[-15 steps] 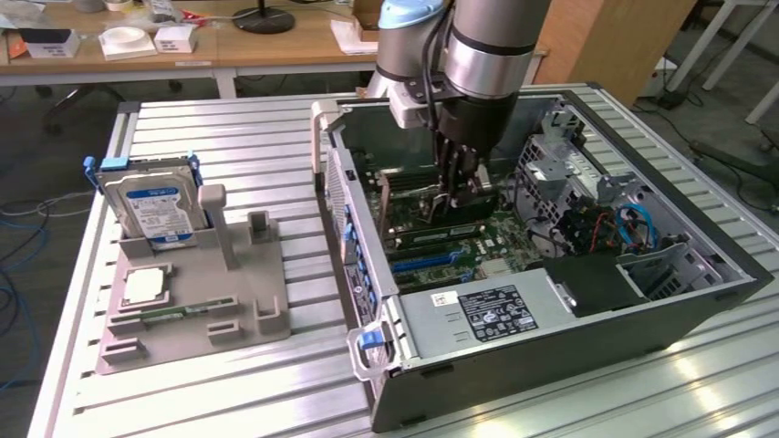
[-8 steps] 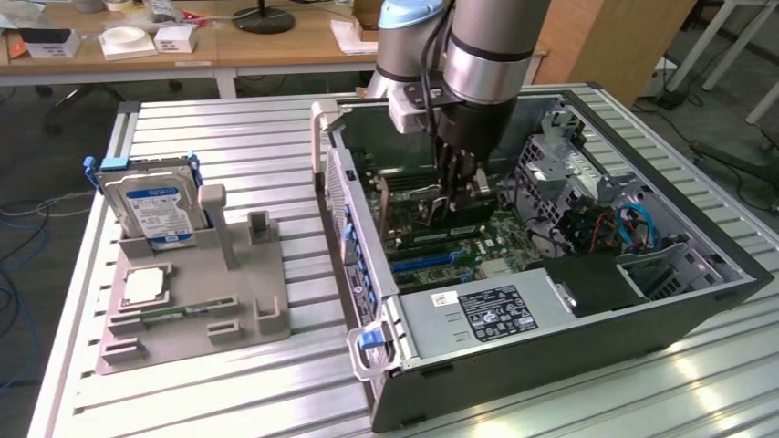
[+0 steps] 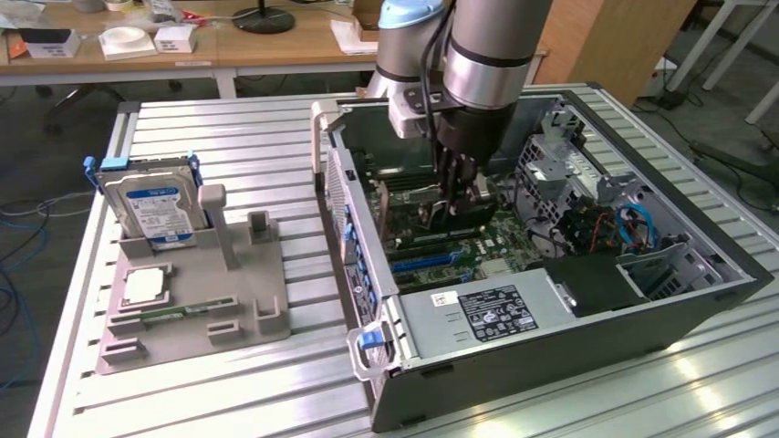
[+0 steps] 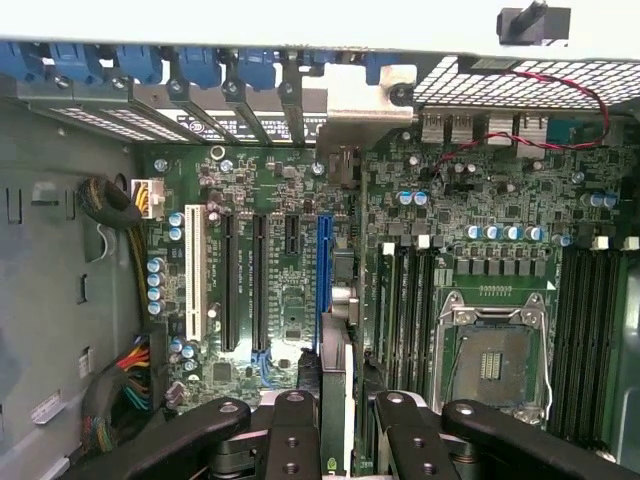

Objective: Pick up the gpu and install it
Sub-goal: 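Insert the gpu into the slot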

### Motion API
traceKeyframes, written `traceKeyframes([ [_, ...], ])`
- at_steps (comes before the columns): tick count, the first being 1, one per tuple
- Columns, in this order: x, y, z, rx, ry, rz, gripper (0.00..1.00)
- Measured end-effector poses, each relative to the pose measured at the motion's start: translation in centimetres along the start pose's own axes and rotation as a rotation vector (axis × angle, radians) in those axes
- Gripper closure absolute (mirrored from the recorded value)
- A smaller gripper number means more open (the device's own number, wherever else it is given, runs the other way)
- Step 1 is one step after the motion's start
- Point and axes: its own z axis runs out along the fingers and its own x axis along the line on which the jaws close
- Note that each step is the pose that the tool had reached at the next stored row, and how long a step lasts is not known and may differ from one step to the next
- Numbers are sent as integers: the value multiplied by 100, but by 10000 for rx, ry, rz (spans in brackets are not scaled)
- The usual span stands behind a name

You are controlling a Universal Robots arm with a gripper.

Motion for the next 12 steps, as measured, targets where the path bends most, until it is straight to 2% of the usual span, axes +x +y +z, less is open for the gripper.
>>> traceKeyframes([
  [12, 31, 15, 66, 0, -1, 0, 74],
])
